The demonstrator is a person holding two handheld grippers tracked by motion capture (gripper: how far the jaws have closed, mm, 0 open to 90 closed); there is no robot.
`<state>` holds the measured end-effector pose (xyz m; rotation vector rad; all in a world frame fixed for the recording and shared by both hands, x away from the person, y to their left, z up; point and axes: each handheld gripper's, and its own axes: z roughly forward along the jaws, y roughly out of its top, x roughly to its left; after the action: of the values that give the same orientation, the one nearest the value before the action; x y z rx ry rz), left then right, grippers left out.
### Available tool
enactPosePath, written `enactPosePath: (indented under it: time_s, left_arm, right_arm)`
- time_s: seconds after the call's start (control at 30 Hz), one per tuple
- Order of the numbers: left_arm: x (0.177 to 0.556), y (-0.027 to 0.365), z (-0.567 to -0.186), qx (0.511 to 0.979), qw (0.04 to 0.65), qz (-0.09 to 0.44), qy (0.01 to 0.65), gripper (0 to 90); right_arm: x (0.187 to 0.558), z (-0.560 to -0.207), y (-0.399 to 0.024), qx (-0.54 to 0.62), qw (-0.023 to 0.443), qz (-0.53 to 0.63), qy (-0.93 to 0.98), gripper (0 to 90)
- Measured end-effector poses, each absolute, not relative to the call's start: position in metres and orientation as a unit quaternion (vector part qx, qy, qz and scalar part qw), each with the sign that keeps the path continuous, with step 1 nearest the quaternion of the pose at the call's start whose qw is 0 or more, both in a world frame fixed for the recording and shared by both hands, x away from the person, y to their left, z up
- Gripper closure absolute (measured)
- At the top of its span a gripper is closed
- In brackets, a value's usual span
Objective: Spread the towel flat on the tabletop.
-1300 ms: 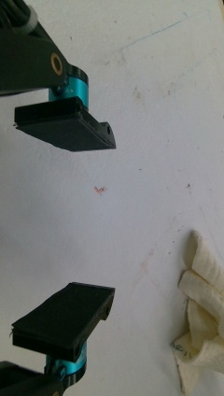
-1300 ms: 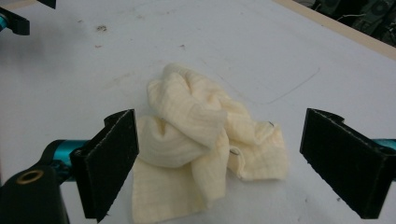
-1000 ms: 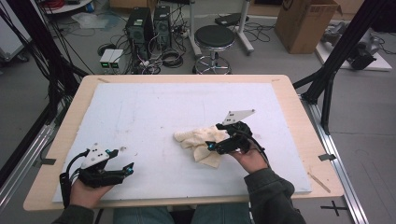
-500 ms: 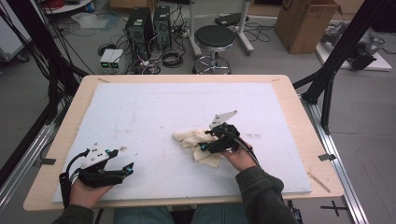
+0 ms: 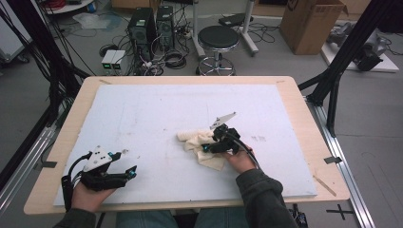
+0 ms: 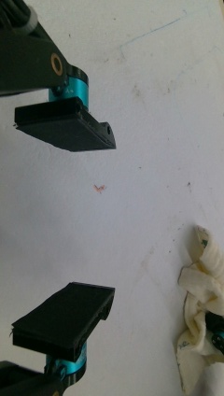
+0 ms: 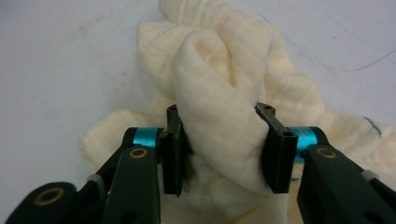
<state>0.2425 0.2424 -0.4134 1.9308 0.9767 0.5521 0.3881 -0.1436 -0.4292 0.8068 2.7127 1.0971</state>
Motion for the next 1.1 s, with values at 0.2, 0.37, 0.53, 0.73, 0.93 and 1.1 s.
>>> enactPosePath:
  time_s: [0.2, 0.37, 0.53, 0.73, 0.93, 1.1]
  left_arm:
    - [0.243, 0.242, -0.414, 0.777, 0.439, 0.221, 0.393, 24.7]
    - [0.243, 0.243, -0.414, 0.776, 0.439, 0.221, 0.394, 24.7]
    - [0.243, 0.243, -0.413, 0.775, 0.440, 0.223, 0.395, 24.7]
    - [0.242, 0.243, -0.413, 0.775, 0.440, 0.225, 0.393, 24.7]
    - [0.241, 0.244, -0.412, 0.774, 0.442, 0.225, 0.394, 24.7]
    - [0.241, 0.244, -0.412, 0.773, 0.443, 0.224, 0.394, 24.8]
  right_arm:
    - [0.388, -0.429, -0.145, 0.268, 0.049, 0.371, 0.888, 70.0]
    - [0.388, -0.425, -0.148, 0.271, 0.046, 0.385, 0.881, 71.2]
    - [0.385, -0.417, -0.150, 0.274, 0.048, 0.397, 0.875, 71.1]
    - [0.379, -0.401, -0.145, 0.271, 0.041, 0.409, 0.870, 71.2]
    - [0.374, -0.386, -0.133, 0.260, 0.038, 0.421, 0.868, 71.0]
    - [0.371, -0.378, -0.120, 0.248, 0.035, 0.431, 0.867, 70.7]
